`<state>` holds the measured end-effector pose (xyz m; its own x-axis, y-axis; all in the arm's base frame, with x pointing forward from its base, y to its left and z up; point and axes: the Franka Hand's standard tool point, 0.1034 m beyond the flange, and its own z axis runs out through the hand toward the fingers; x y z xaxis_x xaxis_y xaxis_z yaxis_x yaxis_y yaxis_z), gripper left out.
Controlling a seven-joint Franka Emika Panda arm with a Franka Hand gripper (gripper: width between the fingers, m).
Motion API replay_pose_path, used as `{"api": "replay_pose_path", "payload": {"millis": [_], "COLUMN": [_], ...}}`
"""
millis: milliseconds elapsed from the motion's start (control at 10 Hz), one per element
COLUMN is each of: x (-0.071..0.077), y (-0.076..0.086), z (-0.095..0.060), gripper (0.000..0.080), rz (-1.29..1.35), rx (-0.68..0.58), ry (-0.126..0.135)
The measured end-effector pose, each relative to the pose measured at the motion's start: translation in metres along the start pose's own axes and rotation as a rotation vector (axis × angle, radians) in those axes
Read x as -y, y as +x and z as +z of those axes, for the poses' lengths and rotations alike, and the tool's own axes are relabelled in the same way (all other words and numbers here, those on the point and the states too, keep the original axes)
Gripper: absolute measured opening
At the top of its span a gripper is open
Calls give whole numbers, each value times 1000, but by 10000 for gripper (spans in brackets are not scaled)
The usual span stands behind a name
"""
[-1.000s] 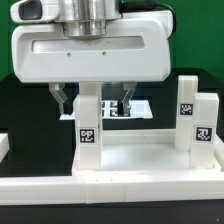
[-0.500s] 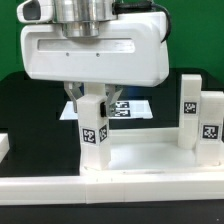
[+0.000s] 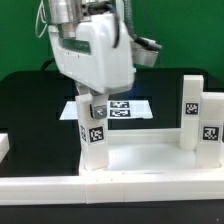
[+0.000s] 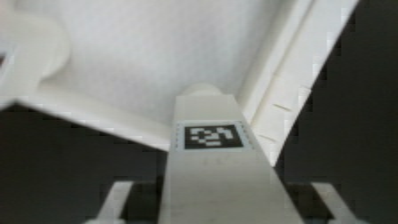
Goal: Assemble desk
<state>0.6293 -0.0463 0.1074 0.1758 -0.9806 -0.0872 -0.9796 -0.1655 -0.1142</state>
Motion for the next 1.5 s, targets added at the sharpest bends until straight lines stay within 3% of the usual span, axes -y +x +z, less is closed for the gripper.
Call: {"api": "replay_pose_path", "payload": {"millis": [200,400,500,600,700,800,900,1400,1500], "x": [3,4,4,2,1,0,-2,-2,-1], "y": [-4,-5,-5,-7,-8,-2,-2,-2,0], "z": [1,1,2,2,2,4,5,5,3], "gripper": [290,290,347,481,481,611,638,649,649], "rz": [276,429,453,317,133,-81,-303,-658,-871], "rx": [35,41,41,27,4,-1,5,4,-21], "ry": [35,42,41,22,-3,6,0,-4,-37]}}
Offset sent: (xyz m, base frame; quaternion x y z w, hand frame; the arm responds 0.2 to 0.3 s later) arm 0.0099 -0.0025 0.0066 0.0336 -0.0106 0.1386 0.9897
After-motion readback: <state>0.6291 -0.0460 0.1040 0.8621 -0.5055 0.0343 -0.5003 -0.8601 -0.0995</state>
